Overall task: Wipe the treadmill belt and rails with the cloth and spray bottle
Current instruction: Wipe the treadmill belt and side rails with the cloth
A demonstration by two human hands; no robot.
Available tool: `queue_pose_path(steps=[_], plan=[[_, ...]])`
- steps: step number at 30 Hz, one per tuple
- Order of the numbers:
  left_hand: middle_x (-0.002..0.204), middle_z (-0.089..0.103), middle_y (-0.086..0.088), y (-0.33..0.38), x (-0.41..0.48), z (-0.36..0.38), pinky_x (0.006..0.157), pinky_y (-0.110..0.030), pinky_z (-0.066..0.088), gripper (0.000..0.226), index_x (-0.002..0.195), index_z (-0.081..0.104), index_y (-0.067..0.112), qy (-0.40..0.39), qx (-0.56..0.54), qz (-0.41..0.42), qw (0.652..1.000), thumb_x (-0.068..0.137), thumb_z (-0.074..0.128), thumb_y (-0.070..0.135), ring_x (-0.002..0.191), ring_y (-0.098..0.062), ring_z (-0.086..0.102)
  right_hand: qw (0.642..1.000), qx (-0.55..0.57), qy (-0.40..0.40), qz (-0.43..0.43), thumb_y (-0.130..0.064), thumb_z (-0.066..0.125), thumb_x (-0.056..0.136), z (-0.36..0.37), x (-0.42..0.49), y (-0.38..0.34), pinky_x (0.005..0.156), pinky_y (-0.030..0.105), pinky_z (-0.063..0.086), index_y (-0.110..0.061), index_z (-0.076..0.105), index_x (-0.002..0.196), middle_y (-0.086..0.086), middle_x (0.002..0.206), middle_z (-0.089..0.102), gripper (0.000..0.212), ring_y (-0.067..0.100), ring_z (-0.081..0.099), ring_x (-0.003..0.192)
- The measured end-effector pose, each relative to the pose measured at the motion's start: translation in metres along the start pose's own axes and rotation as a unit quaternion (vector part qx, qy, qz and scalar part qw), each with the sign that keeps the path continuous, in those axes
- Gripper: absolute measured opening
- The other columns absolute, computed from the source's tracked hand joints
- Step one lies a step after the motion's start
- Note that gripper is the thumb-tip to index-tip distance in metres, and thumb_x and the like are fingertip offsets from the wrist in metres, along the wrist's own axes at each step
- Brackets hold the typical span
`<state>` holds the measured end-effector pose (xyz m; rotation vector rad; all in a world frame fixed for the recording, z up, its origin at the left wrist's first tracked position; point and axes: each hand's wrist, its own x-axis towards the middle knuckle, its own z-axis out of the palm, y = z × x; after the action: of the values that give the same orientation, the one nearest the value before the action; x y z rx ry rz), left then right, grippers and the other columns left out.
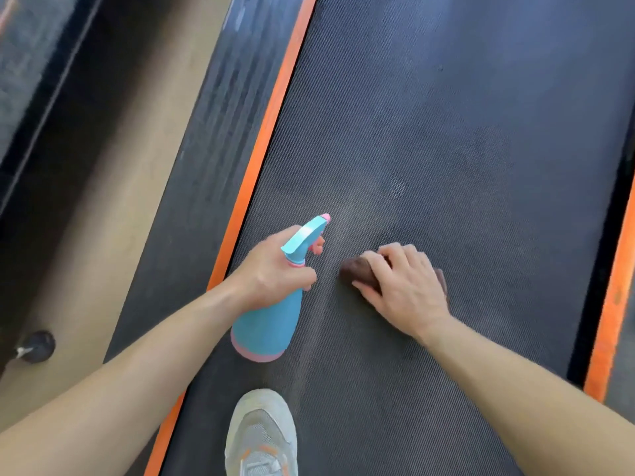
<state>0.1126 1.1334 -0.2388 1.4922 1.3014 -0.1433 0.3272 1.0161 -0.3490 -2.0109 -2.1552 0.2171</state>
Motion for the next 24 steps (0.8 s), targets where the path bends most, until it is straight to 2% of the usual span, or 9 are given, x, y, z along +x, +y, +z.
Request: queue_pose_path(steps=[2,6,10,12,15,18,20,22,24], plan=[[0.116,0.069,0.018,-0.004,0.003,0.004,0.093,-0.036,0.053,0.065,0.125,0.064,0.038,0.007,-0.021,0.004,1.000,0.062,0.066,0.023,0.102,-0.007,0.065,1.000,-0.005,0.014,-0.005,-0.058,0.051,0.092,-0.001,0.034,0.017,0.076,0.046,0.047,-0.020,0.061,0.119,0.008,0.108,0.055,0.047,0.034,0.053,0.091],[0.110,0.069,0.017,-0.004,0.003,0.007,0.078,-0.034,0.051,0.049,0.110,0.066,0.038,-0.002,-0.040,0.004,0.999,0.064,0.067,0.021,0.079,-0.002,0.058,0.993,-0.002,0.058,0.103,-0.057,0.051,0.095,-0.010,0.107,0.040,0.081,0.047,0.045,-0.020,0.056,0.124,0.013,0.112,0.054,0.047,0.036,0.051,0.098],[0.112,0.069,0.016,0.000,0.013,0.003,0.081,-0.032,0.049,0.051,0.115,0.065,0.038,0.013,-0.036,0.007,0.999,0.067,0.069,0.020,0.078,-0.001,0.057,0.978,-0.021,0.067,0.198,-0.056,0.053,0.094,-0.007,0.109,0.022,0.080,0.047,0.043,-0.017,0.059,0.121,0.014,0.113,0.055,0.047,0.037,0.052,0.098],[0.112,0.069,0.018,0.003,0.015,0.002,0.084,-0.033,0.051,0.057,0.119,0.065,0.037,0.016,-0.031,0.007,0.999,0.063,0.067,0.024,0.079,0.000,0.058,0.982,-0.022,0.067,0.175,-0.054,0.057,0.092,-0.001,0.065,-0.004,0.074,0.046,0.042,-0.017,0.061,0.116,0.012,0.108,0.056,0.044,0.035,0.052,0.092],[0.111,0.069,0.016,0.005,0.015,0.001,0.081,-0.033,0.051,0.056,0.117,0.066,0.036,0.004,-0.011,0.006,1.000,0.062,0.067,0.025,0.083,-0.003,0.060,0.997,-0.017,0.039,0.062,-0.054,0.057,0.093,0.003,0.006,-0.028,0.071,0.044,0.041,-0.017,0.063,0.113,0.008,0.104,0.057,0.043,0.032,0.052,0.086],[0.100,0.070,0.025,0.000,0.016,0.000,0.072,-0.019,0.045,0.047,0.114,0.066,0.033,-0.004,-0.009,-0.002,1.000,0.070,0.072,0.017,0.077,0.004,0.059,0.999,-0.029,0.024,-0.001,-0.058,0.053,0.095,0.002,0.032,-0.006,0.070,0.045,0.043,-0.018,0.064,0.111,0.009,0.101,0.057,0.044,0.034,0.053,0.086],[0.100,0.069,0.027,-0.004,0.014,0.000,0.069,-0.013,0.044,0.045,0.112,0.065,0.036,-0.005,-0.020,-0.006,1.000,0.077,0.072,0.009,0.076,0.008,0.059,0.995,-0.044,0.057,0.061,-0.059,0.052,0.094,-0.002,0.082,0.011,0.073,0.046,0.043,-0.018,0.061,0.113,0.013,0.104,0.057,0.046,0.036,0.054,0.091],[0.111,0.069,0.019,-0.008,0.012,0.000,0.076,-0.020,0.048,0.048,0.115,0.065,0.039,-0.005,-0.030,-0.005,1.000,0.073,0.070,0.015,0.083,0.005,0.063,0.983,-0.035,0.068,0.169,-0.058,0.049,0.095,-0.009,0.135,0.028,0.080,0.047,0.042,-0.016,0.057,0.120,0.017,0.113,0.055,0.050,0.039,0.053,0.101],[0.113,0.069,0.013,-0.011,0.010,-0.002,0.077,-0.027,0.048,0.044,0.111,0.065,0.037,-0.007,-0.030,-0.010,0.999,0.071,0.068,0.017,0.082,0.001,0.063,0.975,-0.020,0.058,0.213,-0.057,0.046,0.097,-0.011,0.157,0.031,0.085,0.048,0.041,-0.015,0.054,0.124,0.016,0.120,0.053,0.051,0.038,0.050,0.108]])
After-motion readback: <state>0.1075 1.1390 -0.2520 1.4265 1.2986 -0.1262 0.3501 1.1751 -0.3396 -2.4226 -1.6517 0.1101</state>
